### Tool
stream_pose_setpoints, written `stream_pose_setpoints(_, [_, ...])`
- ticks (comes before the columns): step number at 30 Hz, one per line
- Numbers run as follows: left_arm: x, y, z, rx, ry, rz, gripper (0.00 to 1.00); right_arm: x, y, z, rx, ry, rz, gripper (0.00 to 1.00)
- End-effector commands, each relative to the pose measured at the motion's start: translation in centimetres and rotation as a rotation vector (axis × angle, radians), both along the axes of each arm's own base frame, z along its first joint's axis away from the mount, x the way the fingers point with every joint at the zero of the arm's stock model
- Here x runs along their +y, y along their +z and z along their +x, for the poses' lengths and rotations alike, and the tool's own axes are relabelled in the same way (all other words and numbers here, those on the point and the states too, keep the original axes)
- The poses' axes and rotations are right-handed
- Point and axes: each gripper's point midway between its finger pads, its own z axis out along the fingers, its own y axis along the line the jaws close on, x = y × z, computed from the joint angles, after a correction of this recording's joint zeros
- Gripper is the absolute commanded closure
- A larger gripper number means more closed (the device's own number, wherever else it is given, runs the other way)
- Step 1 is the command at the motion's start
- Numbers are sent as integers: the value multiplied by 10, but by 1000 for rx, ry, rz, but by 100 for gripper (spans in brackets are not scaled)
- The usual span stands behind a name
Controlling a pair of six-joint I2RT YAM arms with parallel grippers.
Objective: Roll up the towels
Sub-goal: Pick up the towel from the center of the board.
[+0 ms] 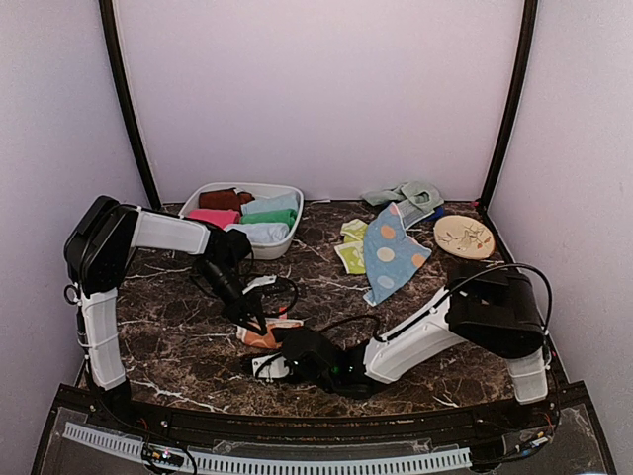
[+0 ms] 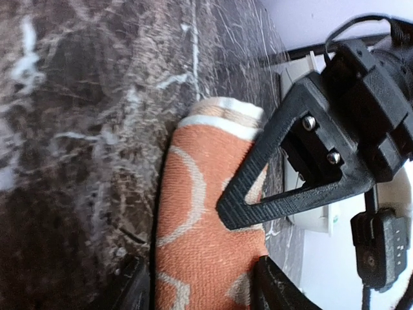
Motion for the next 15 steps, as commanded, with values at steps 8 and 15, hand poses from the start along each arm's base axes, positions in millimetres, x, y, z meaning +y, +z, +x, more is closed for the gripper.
stream_pose_setpoints(8, [27,-2,-4,-12,21,72,69,-15,-51,23,552,-168,-19,77])
stream_pose_setpoints(15, [56,32,18,-226,158,70,1,-30,-67,2,764,-211,19,85])
